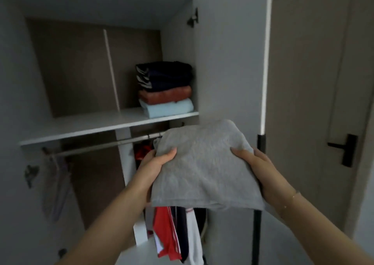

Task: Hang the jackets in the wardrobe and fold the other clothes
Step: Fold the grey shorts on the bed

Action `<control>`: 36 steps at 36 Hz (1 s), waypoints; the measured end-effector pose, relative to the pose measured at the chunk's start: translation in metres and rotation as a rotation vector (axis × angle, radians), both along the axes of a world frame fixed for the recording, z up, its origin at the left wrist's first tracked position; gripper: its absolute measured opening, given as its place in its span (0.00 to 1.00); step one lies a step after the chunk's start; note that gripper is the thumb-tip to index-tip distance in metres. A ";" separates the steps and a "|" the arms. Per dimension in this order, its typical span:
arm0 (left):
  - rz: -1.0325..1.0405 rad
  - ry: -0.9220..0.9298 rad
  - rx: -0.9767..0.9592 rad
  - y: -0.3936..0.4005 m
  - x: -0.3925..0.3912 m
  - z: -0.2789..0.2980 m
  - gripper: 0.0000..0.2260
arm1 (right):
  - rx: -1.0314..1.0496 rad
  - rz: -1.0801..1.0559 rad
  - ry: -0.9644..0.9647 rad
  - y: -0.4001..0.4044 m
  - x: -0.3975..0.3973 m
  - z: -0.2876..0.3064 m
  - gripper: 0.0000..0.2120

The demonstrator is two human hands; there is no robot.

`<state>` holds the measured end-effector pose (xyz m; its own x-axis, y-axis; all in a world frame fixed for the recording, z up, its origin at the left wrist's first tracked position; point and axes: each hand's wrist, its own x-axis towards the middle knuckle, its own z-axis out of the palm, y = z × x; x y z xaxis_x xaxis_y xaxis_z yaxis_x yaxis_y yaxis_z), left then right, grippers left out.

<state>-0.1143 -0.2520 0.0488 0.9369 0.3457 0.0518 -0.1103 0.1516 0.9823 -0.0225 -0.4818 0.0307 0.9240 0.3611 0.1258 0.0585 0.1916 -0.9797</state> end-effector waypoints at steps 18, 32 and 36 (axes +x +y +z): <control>0.165 -0.333 0.141 0.169 0.138 0.193 0.14 | 0.086 -0.010 -0.422 0.201 0.183 0.206 0.15; 0.216 -0.366 0.081 0.244 0.318 0.321 0.09 | -0.244 -0.100 -0.797 0.310 0.387 0.382 0.14; 0.227 -0.126 0.094 0.263 0.368 0.303 0.07 | -0.589 -0.166 -0.842 0.348 0.450 0.379 0.20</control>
